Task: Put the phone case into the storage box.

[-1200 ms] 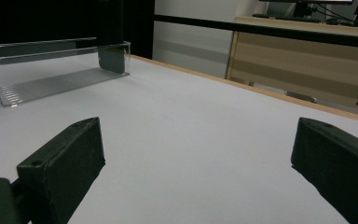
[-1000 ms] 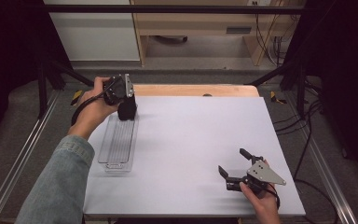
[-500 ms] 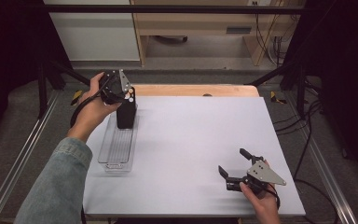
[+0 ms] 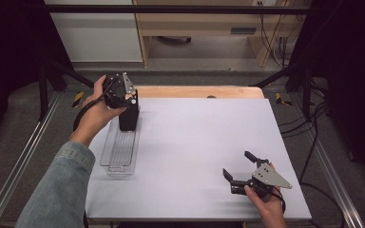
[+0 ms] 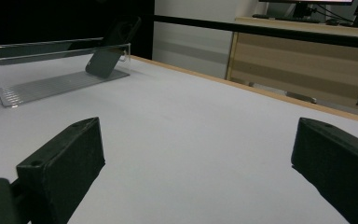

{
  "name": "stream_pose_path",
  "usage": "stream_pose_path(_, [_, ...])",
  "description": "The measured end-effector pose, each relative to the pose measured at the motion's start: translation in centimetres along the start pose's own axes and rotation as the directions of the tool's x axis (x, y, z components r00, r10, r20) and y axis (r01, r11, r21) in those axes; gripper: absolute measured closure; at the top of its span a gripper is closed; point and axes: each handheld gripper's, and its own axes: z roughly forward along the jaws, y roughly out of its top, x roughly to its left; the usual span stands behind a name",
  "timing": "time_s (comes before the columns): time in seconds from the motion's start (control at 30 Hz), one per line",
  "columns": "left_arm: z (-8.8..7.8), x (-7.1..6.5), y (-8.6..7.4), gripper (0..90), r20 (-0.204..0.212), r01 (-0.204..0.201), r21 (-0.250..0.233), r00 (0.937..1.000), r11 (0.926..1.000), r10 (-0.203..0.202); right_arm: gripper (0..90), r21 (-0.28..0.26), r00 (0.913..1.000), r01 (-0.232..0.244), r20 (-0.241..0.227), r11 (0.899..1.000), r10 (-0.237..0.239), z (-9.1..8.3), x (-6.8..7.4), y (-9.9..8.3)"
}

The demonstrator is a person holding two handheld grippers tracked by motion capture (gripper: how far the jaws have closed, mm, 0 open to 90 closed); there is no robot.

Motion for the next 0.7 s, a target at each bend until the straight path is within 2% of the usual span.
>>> stream_pose_path(0.4, [0.25, -0.29, -0.41, 18.8, 0.008, 0.027, 0.003, 0.9996, 0.9996, -0.027, 2.9, 0.0, 1.0, 0.001, 0.0, 1.0, -0.001, 0.0, 0.02, 0.0])
stream_pose_path(0.7, [0.46, -0.75, -0.13, 13.5, 0.033, 0.054, -0.007, 0.998, 0.9985, -0.054, 3.0, 0.0, 1.0, 0.0, -0.002, 1.0, 0.0, -0.03, 0.0, 0.02])
